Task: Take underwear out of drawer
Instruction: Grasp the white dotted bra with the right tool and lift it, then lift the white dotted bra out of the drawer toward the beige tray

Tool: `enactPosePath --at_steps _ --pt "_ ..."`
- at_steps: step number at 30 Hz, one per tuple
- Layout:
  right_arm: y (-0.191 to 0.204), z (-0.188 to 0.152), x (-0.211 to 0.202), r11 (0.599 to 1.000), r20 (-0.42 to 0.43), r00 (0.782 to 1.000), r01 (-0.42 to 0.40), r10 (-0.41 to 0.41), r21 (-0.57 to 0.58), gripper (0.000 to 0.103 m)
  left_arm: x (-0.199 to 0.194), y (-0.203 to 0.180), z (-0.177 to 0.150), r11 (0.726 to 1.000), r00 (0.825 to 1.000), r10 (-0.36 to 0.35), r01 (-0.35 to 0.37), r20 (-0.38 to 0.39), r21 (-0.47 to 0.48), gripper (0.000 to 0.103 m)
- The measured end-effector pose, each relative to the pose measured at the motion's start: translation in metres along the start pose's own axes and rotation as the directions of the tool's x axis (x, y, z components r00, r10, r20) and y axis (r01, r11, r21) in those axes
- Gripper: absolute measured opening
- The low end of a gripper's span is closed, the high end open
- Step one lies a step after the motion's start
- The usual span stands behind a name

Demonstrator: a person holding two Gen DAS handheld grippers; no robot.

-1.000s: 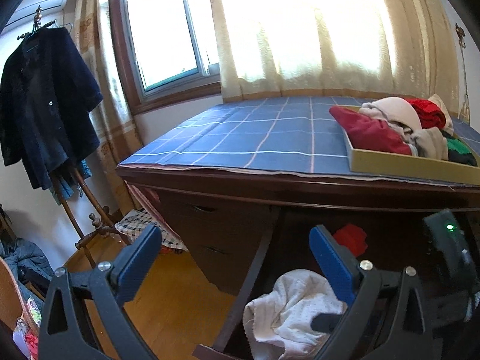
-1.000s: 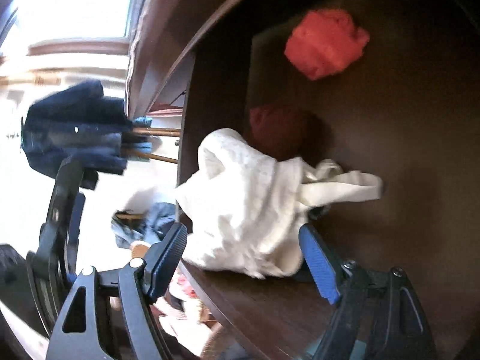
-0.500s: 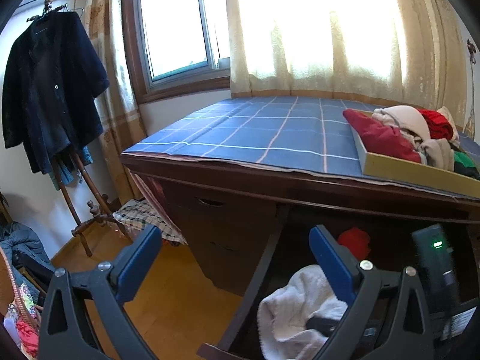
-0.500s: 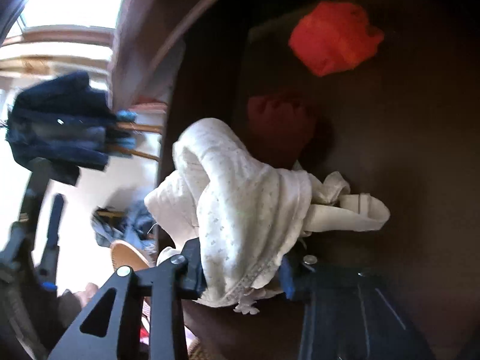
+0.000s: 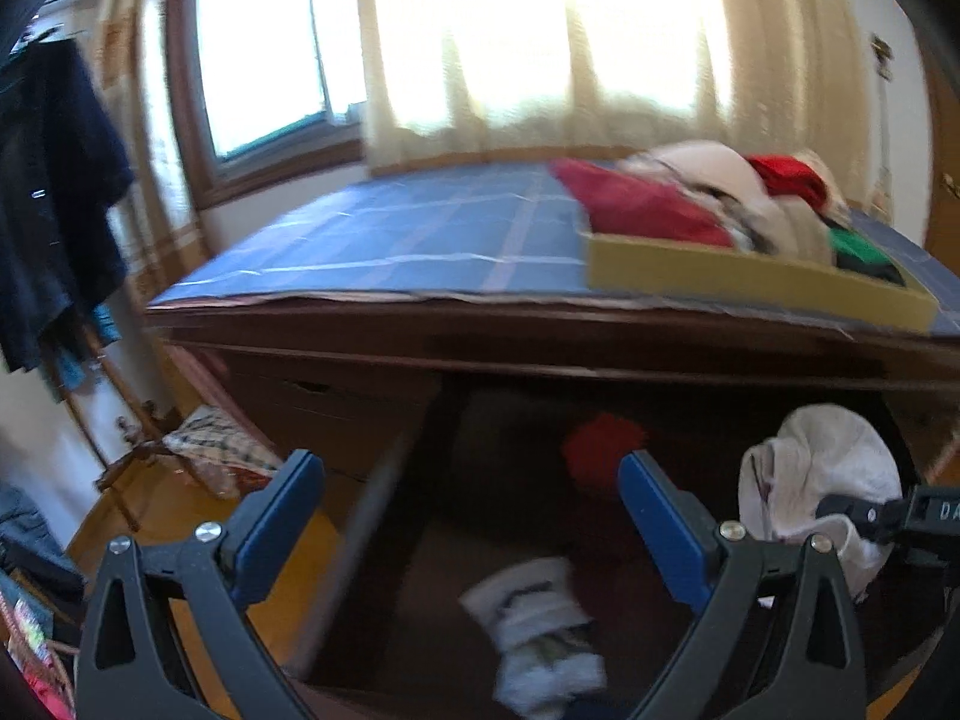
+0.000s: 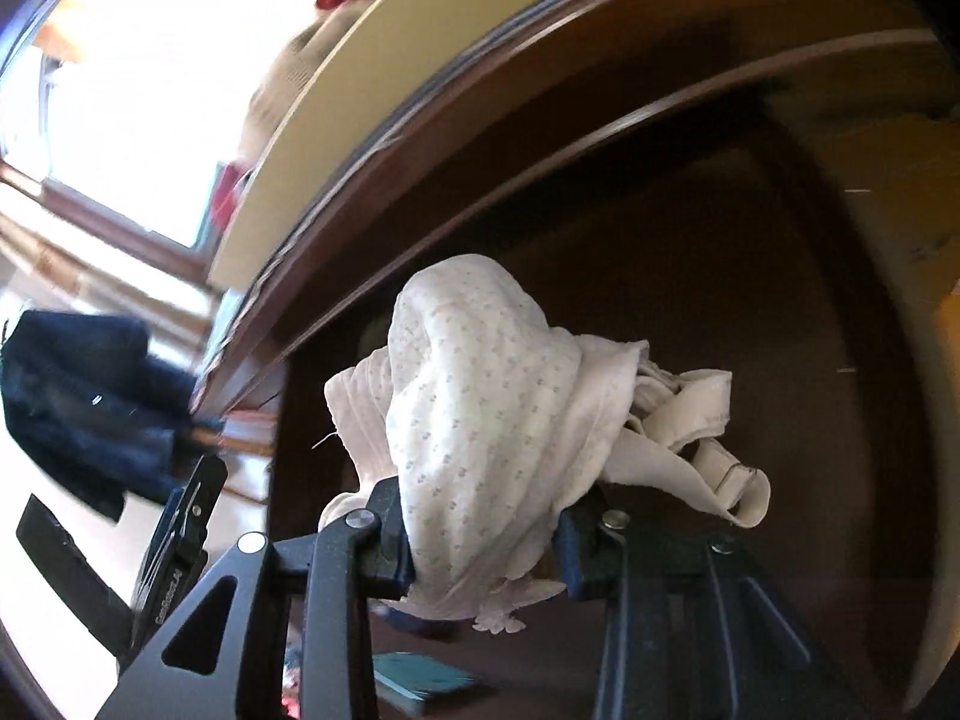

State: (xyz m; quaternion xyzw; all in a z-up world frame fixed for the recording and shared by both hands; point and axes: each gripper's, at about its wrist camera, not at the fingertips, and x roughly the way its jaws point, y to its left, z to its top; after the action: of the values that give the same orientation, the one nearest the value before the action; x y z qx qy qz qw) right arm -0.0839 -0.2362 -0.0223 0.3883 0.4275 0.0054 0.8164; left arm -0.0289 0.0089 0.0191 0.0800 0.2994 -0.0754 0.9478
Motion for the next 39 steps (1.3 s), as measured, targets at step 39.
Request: enactPosePath --at_steps 39 --pt "0.053 0.023 -0.089 0.964 0.264 0.964 0.083 -0.013 -0.253 0.038 0.018 -0.029 -0.022 0.996 0.999 0.036 -0.037 0.022 0.081 0.100"
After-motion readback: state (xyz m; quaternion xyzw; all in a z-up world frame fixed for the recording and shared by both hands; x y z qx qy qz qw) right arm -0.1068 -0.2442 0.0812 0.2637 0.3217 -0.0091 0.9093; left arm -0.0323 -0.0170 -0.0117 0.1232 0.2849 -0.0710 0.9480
